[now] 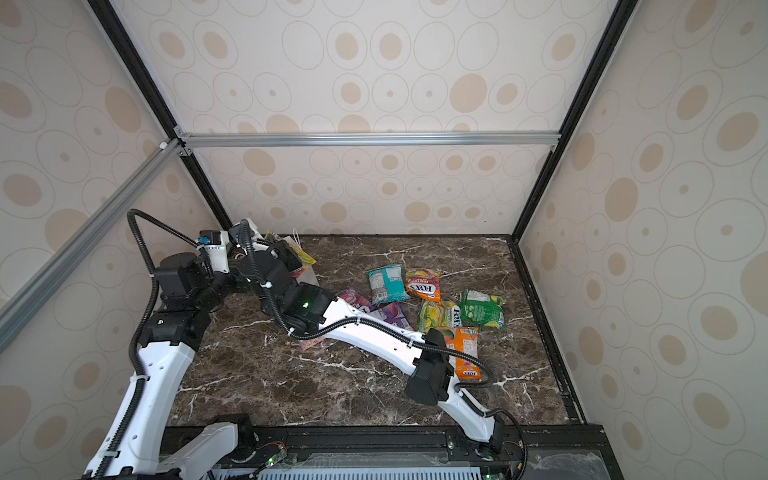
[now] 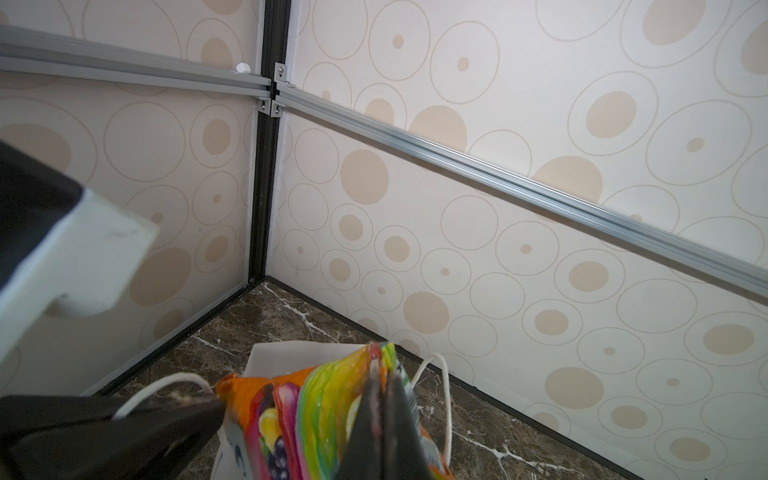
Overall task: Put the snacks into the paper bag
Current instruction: 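Lower the packet into the white bag and open the right gripper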
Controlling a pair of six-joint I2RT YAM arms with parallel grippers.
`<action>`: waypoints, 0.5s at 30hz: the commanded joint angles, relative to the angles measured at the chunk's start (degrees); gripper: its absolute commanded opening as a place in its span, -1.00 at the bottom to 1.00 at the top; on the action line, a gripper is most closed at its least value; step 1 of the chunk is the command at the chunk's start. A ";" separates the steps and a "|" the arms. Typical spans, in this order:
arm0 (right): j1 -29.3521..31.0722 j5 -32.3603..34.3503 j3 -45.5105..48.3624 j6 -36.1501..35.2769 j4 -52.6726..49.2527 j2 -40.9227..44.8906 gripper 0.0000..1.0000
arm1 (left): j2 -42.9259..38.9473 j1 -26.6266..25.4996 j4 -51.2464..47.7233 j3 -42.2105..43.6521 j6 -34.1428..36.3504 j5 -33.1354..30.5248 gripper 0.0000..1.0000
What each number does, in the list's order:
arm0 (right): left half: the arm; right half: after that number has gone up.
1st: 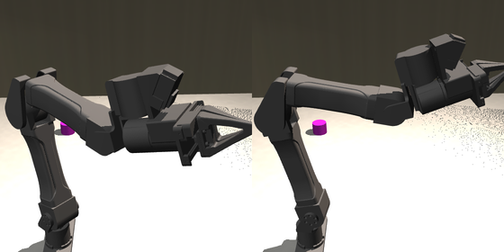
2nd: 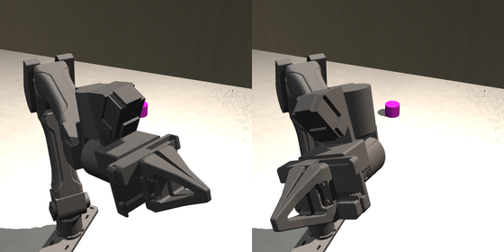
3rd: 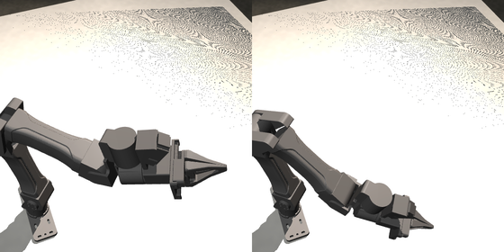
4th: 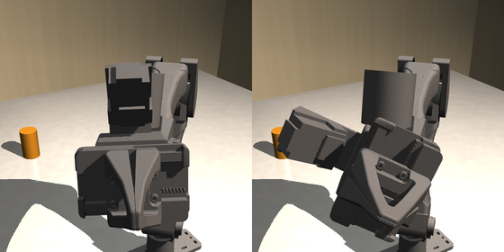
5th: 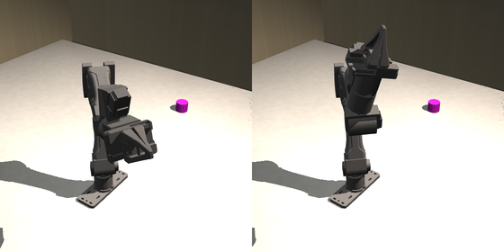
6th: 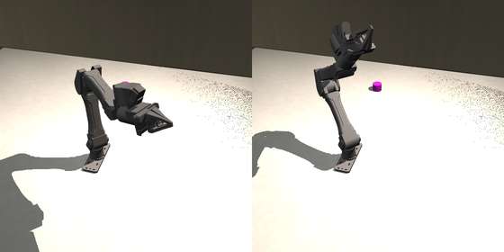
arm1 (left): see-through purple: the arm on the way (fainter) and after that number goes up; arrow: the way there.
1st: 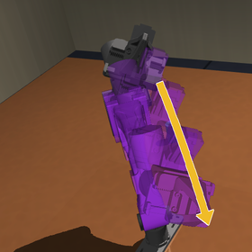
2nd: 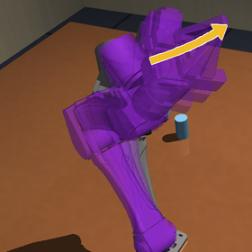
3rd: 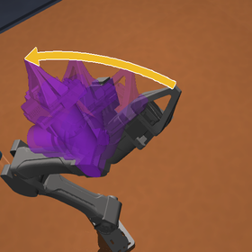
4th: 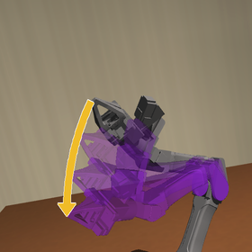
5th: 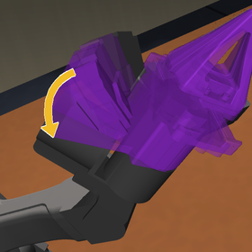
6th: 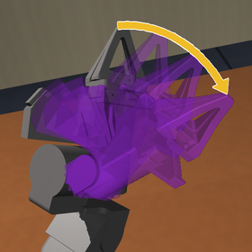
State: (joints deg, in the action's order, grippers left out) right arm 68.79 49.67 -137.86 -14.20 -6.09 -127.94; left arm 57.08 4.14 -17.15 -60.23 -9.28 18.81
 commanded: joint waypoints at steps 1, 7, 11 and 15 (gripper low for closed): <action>0.40 0.64 -0.32 0.77 1.10 0.41 -1.00 | -0.76 0.45 1.50 -0.24 -0.30 0.27 -1.00; 0.45 0.89 0.31 0.95 0.73 0.32 -1.00 | -0.76 0.44 1.43 -0.24 -0.26 0.39 -1.00; 0.45 1.17 0.40 0.92 -0.21 -0.16 -1.00 | -0.80 0.50 1.50 -0.24 -0.30 0.31 -1.00; 0.42 1.58 0.49 1.64 -1.87 -0.64 -0.97 | -0.79 0.45 1.47 -0.24 -0.30 0.41 -1.00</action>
State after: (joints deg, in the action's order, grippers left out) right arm 68.79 49.82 -137.78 -13.32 -8.05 -128.11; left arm 57.08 4.14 -17.15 -60.23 -9.28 18.81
